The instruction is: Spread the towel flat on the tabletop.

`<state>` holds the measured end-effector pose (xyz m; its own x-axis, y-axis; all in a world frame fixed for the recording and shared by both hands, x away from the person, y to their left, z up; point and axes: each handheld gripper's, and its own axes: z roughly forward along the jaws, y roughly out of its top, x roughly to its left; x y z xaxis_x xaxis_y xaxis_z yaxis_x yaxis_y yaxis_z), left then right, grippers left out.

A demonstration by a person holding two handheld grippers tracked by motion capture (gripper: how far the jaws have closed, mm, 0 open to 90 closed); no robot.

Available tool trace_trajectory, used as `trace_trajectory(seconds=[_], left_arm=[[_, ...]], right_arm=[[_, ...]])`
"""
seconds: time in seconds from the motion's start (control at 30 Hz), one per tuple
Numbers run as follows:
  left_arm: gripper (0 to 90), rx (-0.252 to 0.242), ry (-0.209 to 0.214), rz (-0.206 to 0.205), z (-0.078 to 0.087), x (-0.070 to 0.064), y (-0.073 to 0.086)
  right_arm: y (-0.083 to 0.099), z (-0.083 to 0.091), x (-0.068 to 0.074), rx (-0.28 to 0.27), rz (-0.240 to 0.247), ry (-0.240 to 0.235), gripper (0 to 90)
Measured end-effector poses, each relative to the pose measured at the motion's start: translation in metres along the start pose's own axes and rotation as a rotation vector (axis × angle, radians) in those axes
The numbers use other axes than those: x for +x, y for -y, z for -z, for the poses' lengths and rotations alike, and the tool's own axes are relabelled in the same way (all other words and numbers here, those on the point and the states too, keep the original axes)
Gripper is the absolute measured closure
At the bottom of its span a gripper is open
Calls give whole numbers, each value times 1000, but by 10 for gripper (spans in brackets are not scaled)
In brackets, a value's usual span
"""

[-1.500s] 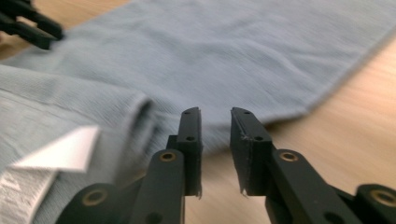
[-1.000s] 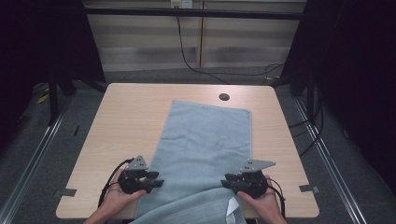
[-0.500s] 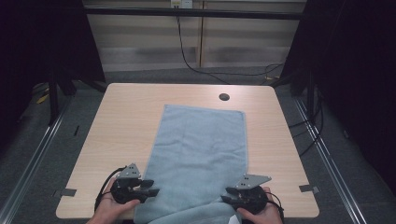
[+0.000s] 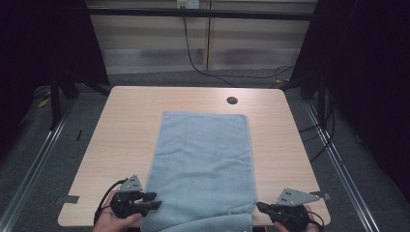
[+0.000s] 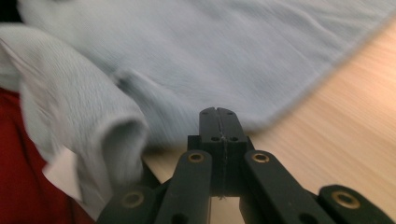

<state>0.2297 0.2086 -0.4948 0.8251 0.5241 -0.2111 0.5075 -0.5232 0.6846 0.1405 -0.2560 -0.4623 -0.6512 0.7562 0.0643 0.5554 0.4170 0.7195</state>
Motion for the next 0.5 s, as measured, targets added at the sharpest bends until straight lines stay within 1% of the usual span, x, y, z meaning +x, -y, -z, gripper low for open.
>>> trace_trajectory(seconds=[0.03,0.07,0.1,0.13,0.17,0.2,0.23,0.27,0.3,0.33,0.37,0.4,0.43,0.5], left_arm=[[615,-2,-7,2,-1,1,-1],[622,-2,-12,1,-1,3,-2],[635,-3,-13,15,-1,6,-3],[630,-16,-10,38,-3,10,-5],[595,-17,7,44,-5,14,-8],[578,-22,13,50,-7,16,-10],[571,-16,8,43,-10,17,-13],[572,-10,-3,32,-12,17,-17],[569,-11,-12,24,-15,17,-21],[552,-16,-13,21,-17,18,-24],[549,-9,-19,9,-20,19,-28],[546,0,-18,3,-23,21,-30],[546,-6,-19,0,-26,24,-33],[543,-8,-36,7,-30,31,-40]], right_arm=[[2,4,-3,8,-6,23,900],[4,10,-9,-2,-29,32,900],[7,15,-14,-10,-47,44,900],[9,18,-19,-29,-65,54,900],[8,18,-21,-57,-77,39,899],[5,14,-21,-86,-74,4,813],[1,9,-19,-94,-80,-23,765],[-5,0,-15,-103,-71,-50,748],[-12,-10,-10,-105,-52,-76,740],[-21,-22,-4,-96,-24,-122,703],[-26,-30,0,-92,-10,-147,666],[-35,-41,5,-80,6,-190,630],[-39,-48,8,-72,14,-225,608],[-48,-67,17,-34,33,-273,562]])
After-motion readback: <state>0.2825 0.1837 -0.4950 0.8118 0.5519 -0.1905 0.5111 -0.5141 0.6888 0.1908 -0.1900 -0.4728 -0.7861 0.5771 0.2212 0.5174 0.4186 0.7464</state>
